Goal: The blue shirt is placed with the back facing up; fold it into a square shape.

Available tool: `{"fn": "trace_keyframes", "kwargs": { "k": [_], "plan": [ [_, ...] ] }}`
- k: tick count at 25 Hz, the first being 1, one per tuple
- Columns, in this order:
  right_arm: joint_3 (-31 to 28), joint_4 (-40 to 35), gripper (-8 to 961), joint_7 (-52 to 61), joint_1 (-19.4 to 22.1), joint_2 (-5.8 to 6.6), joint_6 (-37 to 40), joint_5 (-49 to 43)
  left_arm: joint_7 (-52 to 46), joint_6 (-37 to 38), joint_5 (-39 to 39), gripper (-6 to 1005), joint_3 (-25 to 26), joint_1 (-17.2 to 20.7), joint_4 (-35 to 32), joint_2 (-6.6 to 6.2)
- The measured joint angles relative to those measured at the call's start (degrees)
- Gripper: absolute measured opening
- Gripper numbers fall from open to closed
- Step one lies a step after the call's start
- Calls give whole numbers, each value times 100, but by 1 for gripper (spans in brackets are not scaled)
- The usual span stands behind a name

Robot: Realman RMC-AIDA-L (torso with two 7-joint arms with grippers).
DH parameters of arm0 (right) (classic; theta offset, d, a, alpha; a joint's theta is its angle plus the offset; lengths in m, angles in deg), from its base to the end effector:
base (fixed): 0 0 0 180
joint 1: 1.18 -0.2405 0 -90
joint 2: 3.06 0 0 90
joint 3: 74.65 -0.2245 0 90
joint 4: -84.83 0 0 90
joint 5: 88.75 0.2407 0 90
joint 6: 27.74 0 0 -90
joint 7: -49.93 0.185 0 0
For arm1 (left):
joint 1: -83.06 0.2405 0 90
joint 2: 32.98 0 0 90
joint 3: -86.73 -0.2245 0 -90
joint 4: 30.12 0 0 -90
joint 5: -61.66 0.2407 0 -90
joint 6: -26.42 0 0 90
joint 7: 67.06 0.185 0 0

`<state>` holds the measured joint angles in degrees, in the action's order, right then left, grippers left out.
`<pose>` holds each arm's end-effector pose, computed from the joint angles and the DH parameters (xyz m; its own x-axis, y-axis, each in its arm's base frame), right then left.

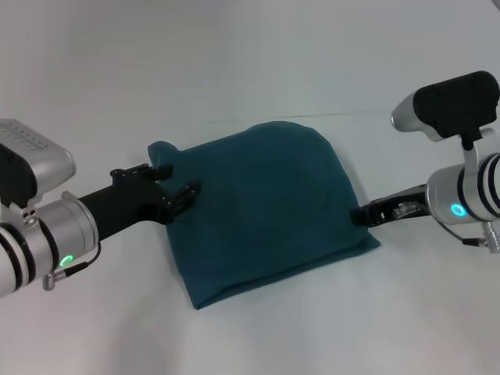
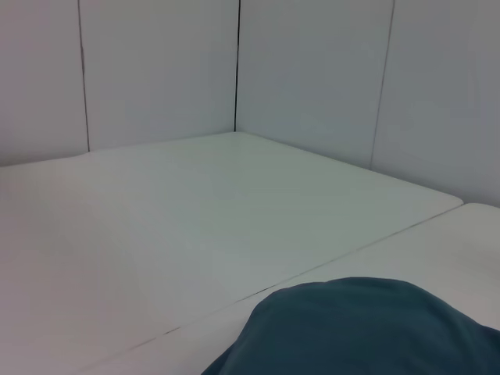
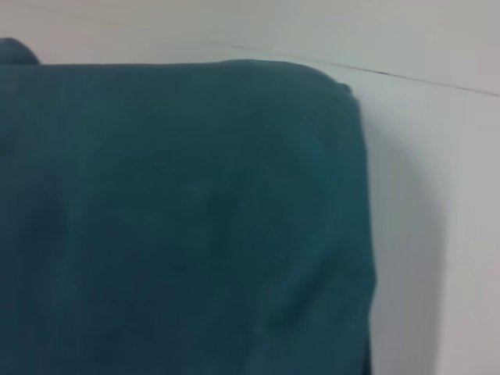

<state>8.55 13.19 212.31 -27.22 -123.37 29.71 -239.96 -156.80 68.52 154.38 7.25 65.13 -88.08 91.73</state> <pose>0.2132 0.4234 -0.0281 0.6142 -0.7522 -0.2388 -0.6996 -0.3789 -0.6058 -0.1987 0.4159 -0.0569 0.8007 0.2955 0.5210 0.5680 -0.6507 -0.5039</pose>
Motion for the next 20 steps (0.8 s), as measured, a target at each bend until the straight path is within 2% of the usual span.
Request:
{"fn": "trace_keyframes", "kwargs": {
  "k": [6, 14, 20],
  "plan": [
    [6, 143, 459, -166, -34, 5, -59, 140, 0, 0, 0, 540, 3, 0, 11, 0],
    [179, 151, 94, -247, -8, 6, 1, 191, 50, -1, 0, 539, 3, 0, 13, 0],
    [362, 114, 33, -247, 12, 5, 108, 200, 56, -9, 0, 539, 2, 0, 19, 0]
  ]
}}
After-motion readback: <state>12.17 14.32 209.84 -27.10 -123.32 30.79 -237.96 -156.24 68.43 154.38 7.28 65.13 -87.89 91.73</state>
